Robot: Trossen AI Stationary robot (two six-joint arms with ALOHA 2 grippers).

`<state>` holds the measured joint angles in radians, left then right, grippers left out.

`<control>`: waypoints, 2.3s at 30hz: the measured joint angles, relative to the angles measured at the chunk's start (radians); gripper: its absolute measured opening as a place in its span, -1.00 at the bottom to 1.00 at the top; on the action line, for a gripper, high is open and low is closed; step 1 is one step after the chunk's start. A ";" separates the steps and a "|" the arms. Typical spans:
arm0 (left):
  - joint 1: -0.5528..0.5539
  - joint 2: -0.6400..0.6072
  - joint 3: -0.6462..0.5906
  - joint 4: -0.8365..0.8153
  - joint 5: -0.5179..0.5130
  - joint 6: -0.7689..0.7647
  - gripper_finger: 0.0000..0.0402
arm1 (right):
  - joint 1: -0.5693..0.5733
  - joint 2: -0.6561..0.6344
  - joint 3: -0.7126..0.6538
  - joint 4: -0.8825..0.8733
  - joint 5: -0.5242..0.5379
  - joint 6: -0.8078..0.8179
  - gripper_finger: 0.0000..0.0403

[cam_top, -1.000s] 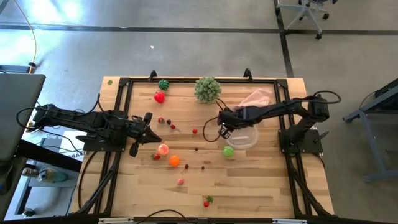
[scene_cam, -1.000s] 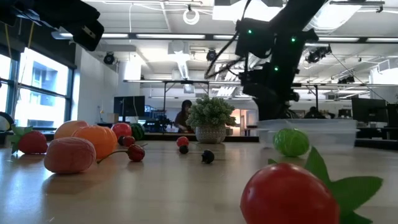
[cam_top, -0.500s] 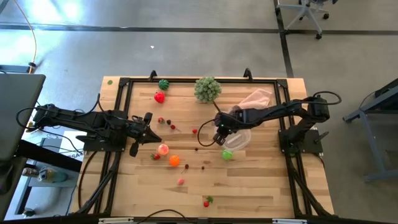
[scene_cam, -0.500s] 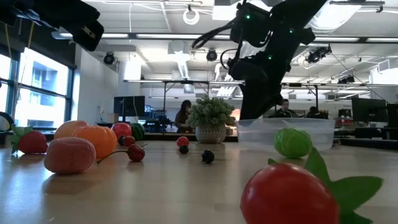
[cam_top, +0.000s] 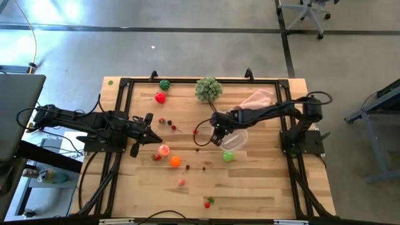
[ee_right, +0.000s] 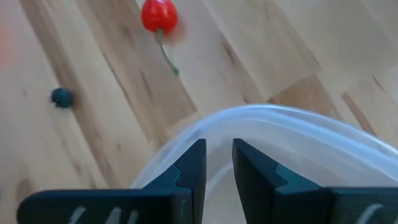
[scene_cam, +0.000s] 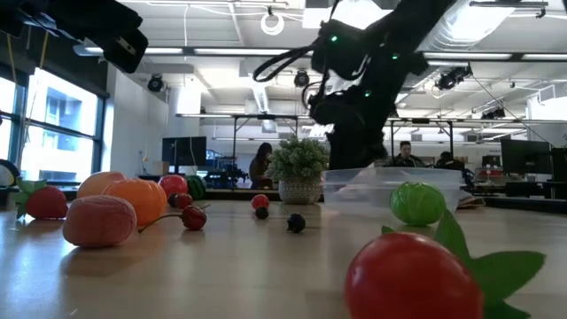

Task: Pick and placing Produce into tupperware
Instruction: Move the container to the center of the table, then put the cabbage into the container

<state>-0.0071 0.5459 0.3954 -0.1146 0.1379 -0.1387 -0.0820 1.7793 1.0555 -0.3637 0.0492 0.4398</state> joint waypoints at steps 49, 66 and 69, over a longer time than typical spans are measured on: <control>0.000 0.000 0.000 -0.023 0.003 -0.008 -0.93 | -0.001 0.280 0.412 -0.063 -0.062 -0.207 -0.66; 0.000 0.000 0.000 -0.023 0.003 0.013 -0.93 | 0.059 0.275 0.658 -0.434 0.054 -0.352 -0.66; 0.000 0.000 0.000 -0.023 0.003 0.013 -0.93 | 0.087 0.274 0.778 -0.574 0.096 -0.369 -0.66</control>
<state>-0.0071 0.5457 0.3954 -0.1372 0.1410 -0.1258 0.0050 2.0533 1.8331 -0.9374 0.1448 0.0704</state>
